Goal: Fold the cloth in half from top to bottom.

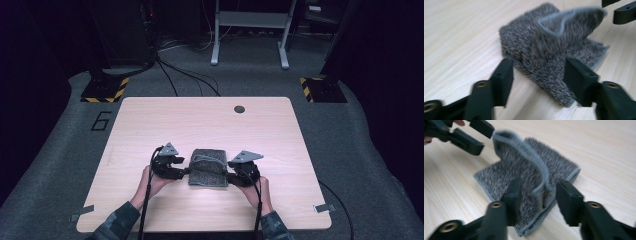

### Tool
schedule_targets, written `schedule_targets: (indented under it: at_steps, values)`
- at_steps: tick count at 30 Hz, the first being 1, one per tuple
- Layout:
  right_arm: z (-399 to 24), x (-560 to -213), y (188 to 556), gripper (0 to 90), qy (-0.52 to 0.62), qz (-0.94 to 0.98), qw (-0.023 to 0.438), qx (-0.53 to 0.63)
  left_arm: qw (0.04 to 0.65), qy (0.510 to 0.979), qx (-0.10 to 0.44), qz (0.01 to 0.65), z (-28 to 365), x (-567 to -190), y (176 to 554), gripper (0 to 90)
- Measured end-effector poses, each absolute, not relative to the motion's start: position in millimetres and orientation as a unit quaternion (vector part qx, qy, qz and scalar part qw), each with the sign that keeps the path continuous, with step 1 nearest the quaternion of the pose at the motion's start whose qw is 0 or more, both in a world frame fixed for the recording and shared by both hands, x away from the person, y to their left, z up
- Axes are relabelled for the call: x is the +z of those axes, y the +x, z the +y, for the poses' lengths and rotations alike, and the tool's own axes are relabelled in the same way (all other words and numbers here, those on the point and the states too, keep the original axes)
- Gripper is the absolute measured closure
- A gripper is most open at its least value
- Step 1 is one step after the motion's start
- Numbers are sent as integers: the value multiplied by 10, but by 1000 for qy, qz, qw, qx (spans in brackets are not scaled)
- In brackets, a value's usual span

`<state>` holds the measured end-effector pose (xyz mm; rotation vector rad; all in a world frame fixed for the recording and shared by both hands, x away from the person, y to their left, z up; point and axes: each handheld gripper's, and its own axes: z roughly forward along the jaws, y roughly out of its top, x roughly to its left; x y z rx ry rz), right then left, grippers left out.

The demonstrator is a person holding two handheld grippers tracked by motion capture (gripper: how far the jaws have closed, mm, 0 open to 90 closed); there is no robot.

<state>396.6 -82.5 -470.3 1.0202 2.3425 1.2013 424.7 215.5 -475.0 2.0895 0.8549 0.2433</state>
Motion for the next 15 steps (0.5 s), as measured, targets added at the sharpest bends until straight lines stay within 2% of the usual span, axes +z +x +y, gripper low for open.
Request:
schedule_targets:
  at_steps: [4, 7, 11, 15]
  values:
    - [-912, -4539, 4014, 450, 373, 798, 168, 443, 441, 815, 127, 353, 2207, -4557, 4312, 340]
    - [-898, -4515, 4219, 398, 395, 792, 168, 435, 444, 807, 129, 368, 2154, -4493, 4483, 321]
    - [-779, -4649, 4390, 333, 409, 806, 160, 397, 412, 822, 129, 372, 2000, -4603, 4596, 287]
    - [-666, -4843, 4346, 307, 408, 821, 158, 367, 383, 840, 133, 359, 1946, -4793, 4484, 270]
